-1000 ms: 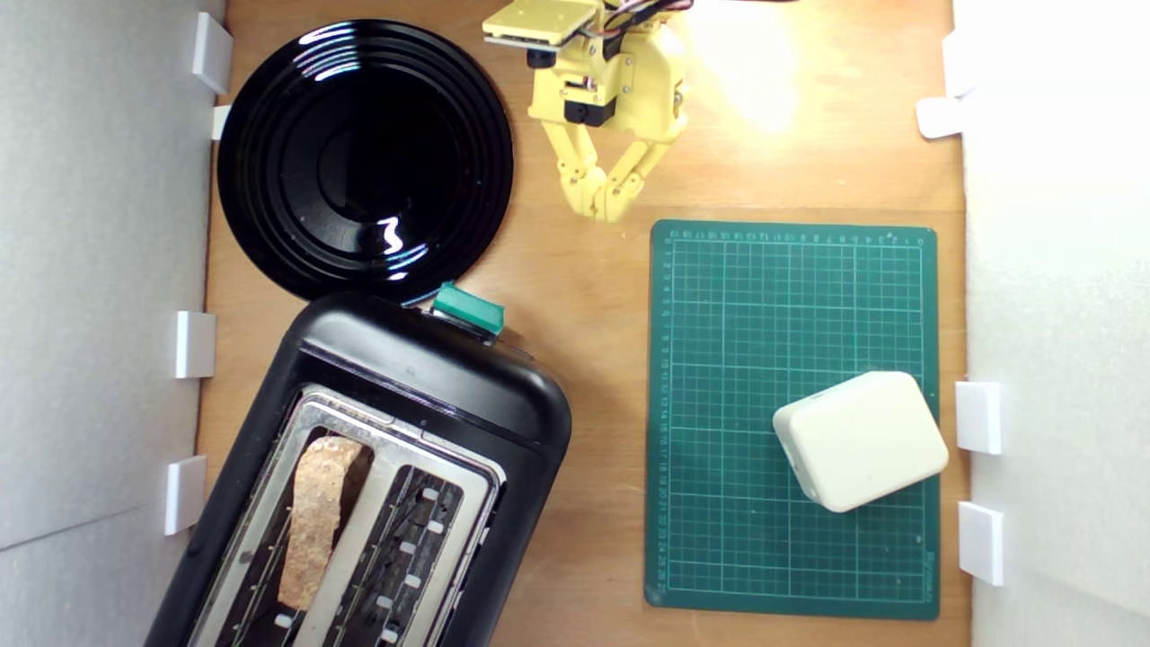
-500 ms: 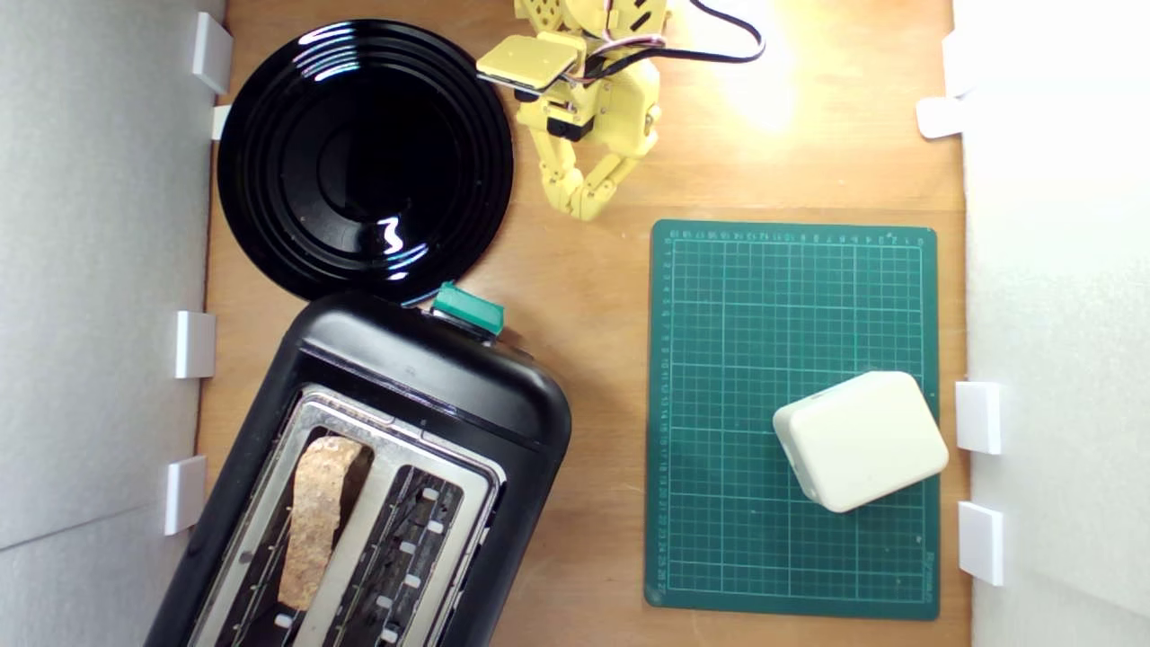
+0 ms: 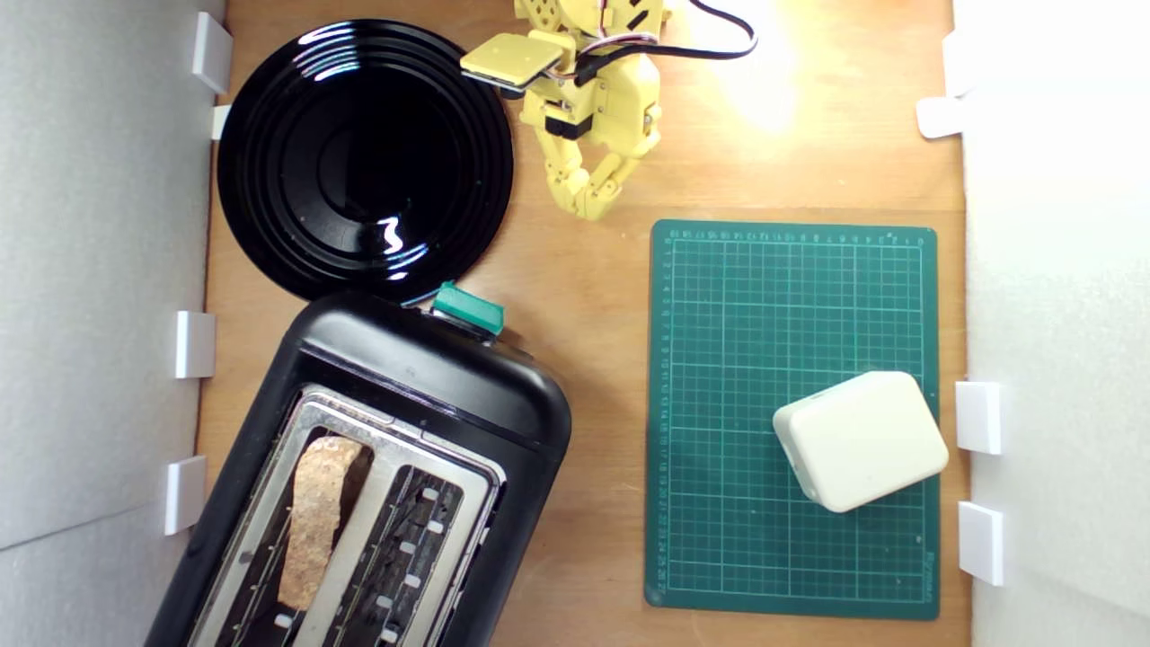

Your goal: Pick bread and place in toaster

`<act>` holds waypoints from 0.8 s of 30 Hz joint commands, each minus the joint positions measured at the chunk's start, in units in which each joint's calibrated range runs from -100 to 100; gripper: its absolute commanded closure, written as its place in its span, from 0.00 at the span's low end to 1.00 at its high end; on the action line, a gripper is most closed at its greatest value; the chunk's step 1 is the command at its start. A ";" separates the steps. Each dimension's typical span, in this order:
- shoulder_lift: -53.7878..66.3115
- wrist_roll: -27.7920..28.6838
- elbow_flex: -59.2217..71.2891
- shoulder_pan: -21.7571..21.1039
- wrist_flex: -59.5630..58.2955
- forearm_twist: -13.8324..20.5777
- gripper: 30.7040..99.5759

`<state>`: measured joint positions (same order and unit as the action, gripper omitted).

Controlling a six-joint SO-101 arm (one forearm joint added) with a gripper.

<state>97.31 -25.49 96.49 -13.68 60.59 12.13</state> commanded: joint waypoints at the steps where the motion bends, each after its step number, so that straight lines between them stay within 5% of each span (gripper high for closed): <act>1: 0.94 0.19 -0.12 0.71 0.75 -1.97 0.99; 24: 0.86 3.54 -0.03 1.52 0.84 -2.34 0.98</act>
<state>97.56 -22.12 96.58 -12.77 60.76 9.46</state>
